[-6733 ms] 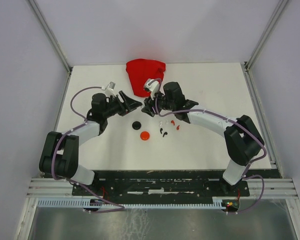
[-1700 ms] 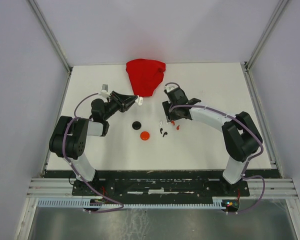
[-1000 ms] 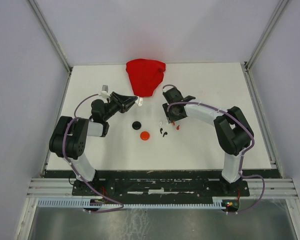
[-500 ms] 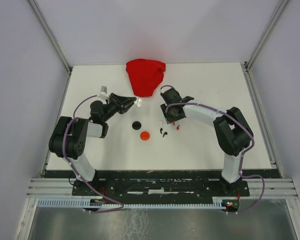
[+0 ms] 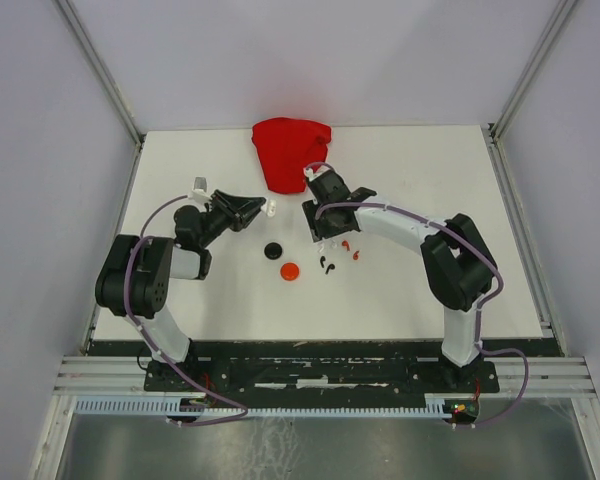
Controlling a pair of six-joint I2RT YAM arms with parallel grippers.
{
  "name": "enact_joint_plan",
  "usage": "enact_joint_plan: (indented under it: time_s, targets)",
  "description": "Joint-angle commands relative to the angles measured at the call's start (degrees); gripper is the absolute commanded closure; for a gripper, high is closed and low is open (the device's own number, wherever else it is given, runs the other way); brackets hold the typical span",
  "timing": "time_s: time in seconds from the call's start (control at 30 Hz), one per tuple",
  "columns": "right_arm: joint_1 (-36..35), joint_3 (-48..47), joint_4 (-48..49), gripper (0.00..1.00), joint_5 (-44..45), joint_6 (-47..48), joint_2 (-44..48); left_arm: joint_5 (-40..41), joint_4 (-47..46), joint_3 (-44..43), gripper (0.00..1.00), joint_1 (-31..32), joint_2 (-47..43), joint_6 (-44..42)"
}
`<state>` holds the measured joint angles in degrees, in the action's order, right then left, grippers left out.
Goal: Insert the wireless bluetooth earbuds into the charging case
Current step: Pick up the earbud from the center of the board.
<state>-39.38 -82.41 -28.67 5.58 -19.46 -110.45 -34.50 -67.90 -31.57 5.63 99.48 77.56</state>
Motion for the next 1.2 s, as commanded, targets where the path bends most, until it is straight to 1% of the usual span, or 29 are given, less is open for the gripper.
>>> enact_joint_plan:
  time_s: [0.0,0.27,0.67,1.17]
  targets:
    - [-0.07,-2.57,1.05,0.43,-3.18,-3.63,-1.99,-1.3,-4.33,0.55,0.97,-0.92,-2.49,1.62]
    - [-0.01,-3.36,1.26,0.43,-5.18,-6.85,-3.86,-1.68,-5.44,1.1,0.97,-1.41,-2.03,2.1]
    - [0.04,-4.24,-0.7,0.43,-4.45,-10.93,-5.73,-2.1,-6.85,1.73,0.97,-2.19,-1.75,2.76]
    - [0.34,-3.46,-1.58,0.42,-4.19,-12.18,-6.39,-2.32,-7.5,2.04,0.97,-2.55,-1.51,3.17]
